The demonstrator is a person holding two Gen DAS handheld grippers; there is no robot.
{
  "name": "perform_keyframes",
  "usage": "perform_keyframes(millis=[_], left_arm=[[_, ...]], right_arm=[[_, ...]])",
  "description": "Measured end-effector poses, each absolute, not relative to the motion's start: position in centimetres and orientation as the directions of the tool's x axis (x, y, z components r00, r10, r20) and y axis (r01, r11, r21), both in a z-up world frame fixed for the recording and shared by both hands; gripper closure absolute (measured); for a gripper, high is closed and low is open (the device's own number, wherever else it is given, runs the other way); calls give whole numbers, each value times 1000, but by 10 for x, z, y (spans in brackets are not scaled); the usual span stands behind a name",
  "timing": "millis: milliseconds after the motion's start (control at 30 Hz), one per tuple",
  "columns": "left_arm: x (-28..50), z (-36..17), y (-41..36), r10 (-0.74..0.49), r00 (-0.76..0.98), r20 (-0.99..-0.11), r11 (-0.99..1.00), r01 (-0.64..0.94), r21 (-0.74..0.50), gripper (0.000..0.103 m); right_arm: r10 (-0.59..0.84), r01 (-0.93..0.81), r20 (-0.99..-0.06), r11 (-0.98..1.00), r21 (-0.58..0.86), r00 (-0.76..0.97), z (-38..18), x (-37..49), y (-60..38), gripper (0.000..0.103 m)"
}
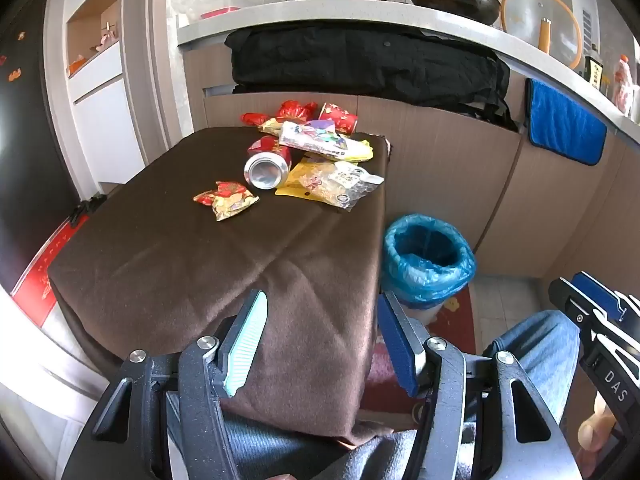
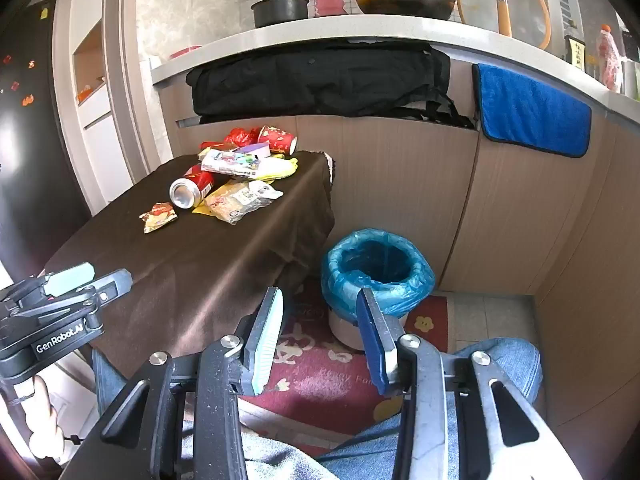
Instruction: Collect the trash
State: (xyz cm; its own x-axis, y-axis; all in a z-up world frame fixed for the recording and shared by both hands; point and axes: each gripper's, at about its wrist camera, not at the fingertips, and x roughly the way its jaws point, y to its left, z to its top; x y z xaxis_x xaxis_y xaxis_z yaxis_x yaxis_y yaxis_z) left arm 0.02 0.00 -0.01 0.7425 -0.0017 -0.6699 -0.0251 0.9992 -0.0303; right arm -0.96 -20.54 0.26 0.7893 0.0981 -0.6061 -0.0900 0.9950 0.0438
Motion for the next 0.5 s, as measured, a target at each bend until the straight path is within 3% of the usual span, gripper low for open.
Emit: perform_keyframes(millis=[500], left_arm=[[0,0,0,3,744,-668,999,-26,-24,45]], right_arm=[[100,-91,-607,995,46,788,2,-10,-206,66]])
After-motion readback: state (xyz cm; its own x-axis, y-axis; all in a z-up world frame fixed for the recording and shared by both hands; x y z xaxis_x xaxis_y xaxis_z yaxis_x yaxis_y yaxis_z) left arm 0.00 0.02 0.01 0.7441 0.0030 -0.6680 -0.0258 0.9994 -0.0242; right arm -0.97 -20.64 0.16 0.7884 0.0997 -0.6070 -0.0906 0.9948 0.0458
